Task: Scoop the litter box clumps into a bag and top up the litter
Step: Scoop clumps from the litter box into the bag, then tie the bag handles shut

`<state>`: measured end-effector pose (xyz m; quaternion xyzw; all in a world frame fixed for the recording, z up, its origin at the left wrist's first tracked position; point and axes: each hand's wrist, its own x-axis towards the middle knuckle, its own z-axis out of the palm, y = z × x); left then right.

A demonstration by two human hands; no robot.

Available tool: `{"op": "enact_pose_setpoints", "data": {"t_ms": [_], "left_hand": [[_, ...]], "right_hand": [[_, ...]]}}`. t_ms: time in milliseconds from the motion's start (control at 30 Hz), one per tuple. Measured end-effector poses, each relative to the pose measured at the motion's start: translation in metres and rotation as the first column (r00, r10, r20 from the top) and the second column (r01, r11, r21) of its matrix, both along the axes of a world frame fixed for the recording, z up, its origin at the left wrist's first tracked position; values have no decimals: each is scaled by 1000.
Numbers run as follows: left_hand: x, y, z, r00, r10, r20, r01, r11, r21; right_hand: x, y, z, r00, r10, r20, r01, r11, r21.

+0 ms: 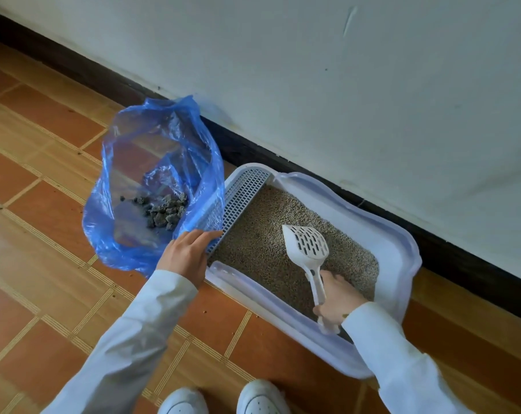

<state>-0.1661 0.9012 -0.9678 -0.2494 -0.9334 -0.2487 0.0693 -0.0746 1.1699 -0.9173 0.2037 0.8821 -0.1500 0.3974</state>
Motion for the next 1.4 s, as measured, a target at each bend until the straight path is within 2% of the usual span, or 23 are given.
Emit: {"op": "enact_pose_setpoints", "data": {"t_ms": [100, 167, 233, 333, 400, 567, 633, 733, 800, 900, 1033, 1200, 1300, 1400], "left_hand": [[0, -1, -1, 1000, 0, 11, 0, 1000, -3], [0, -4, 0, 1000, 11, 20, -10, 1000, -14], [-1, -10, 3, 999, 28, 23, -27, 999, -23], [0, -19, 10, 995, 104, 12, -104, 994, -33], [1, -28, 14, 986, 165, -2, -165, 985, -50], [5, -60, 15, 950, 311, -2, -311, 949, -50], [9, -73, 18, 935, 355, 17, -353, 934, -53], [14, -90, 25, 910, 411, 54, -405, 909, -104], [17, -100, 30, 889, 451, 81, -436, 887, -150], [23, -114, 30, 877, 472, 83, -451, 872, -193], [31, -131, 24, 861, 499, 98, -468, 852, -235], [34, -138, 29, 842, 539, 27, -528, 834, -159], [26, -138, 40, 842, 540, 9, -536, 838, -100], [11, -138, 66, 837, 545, 48, -547, 836, 48]], "right_hand": [[-7, 1, 5, 999, 45, -2, -45, 999, 26], [-20, -1, 16, 989, 76, -128, -74, 997, 16], [-41, -9, 32, 946, 67, -317, -89, 994, -56], [-83, -36, 53, 818, 6, -576, -134, 974, -180], [-113, -59, 60, 730, -39, -682, -175, 954, -242], [-189, -117, 58, 561, -57, -826, -332, 899, -287], [-217, -136, 58, 485, -29, -874, -409, 876, -256], [-253, -161, 60, 399, 71, -914, -473, 870, -139], [-273, -174, 60, 366, 194, -910, -482, 876, -8], [-292, -182, 56, 347, 361, -866, -453, 873, 182], [-302, -181, 48, 351, 439, -827, -415, 865, 283], [-300, -177, 48, 305, 374, -876, -369, 894, 254], [-294, -179, 52, 257, 277, -926, -399, 903, 159], [-287, -187, 62, 262, 127, -957, -413, 911, 8]]}}
